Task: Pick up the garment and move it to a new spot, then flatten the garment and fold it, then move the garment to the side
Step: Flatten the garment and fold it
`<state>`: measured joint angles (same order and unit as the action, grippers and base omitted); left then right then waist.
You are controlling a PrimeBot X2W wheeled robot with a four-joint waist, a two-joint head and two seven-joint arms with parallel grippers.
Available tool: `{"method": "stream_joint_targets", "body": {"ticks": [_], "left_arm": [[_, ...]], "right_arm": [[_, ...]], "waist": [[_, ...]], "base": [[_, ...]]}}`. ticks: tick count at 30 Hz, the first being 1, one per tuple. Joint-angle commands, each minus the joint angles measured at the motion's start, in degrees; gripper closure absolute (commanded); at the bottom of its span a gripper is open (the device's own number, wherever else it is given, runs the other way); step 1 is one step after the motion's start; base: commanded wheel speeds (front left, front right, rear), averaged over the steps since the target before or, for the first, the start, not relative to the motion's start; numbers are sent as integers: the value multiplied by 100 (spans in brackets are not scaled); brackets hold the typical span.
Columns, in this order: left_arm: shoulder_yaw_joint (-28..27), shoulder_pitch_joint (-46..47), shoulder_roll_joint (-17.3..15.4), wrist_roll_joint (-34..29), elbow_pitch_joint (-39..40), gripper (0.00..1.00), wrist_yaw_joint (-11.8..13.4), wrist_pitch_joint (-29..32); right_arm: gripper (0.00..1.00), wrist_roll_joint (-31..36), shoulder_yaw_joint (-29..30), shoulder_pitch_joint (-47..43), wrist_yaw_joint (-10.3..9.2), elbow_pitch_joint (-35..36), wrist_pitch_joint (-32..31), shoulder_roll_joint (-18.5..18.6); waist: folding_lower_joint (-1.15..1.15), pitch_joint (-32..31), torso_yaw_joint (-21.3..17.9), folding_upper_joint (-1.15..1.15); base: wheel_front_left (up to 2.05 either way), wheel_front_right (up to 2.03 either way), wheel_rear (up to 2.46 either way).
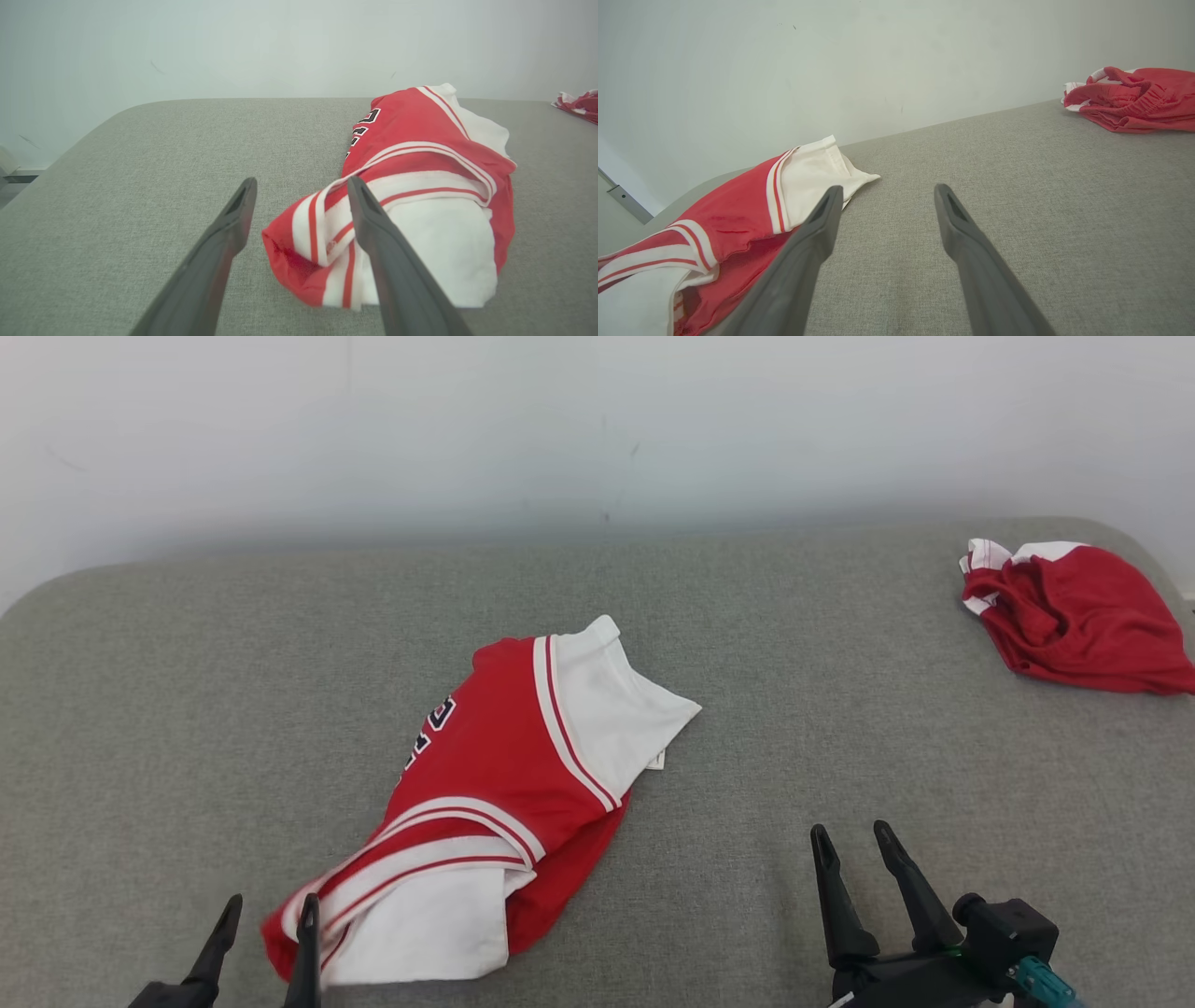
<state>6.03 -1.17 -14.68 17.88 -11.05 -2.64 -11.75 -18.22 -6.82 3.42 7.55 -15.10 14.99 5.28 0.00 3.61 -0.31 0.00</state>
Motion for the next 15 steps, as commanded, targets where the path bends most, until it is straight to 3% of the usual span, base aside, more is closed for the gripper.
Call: {"method": "stream_joint_targets", "body": {"ticks": [1, 15], "left_arm": [[-11, -34, 4, -13, 38, 0, 17, -55], [-73, -106, 211, -140, 322, 0, 183, -335]], "right_arm": [[0, -34, 7, -60, -16, -2, 25, 10], [0, -56, -142, -33, -16, -160, 25, 40]], "waist": [[0, -27, 22, 0], [0, -195, 202, 0]], "base": [[0, 0, 0], [0, 0, 0]]}}
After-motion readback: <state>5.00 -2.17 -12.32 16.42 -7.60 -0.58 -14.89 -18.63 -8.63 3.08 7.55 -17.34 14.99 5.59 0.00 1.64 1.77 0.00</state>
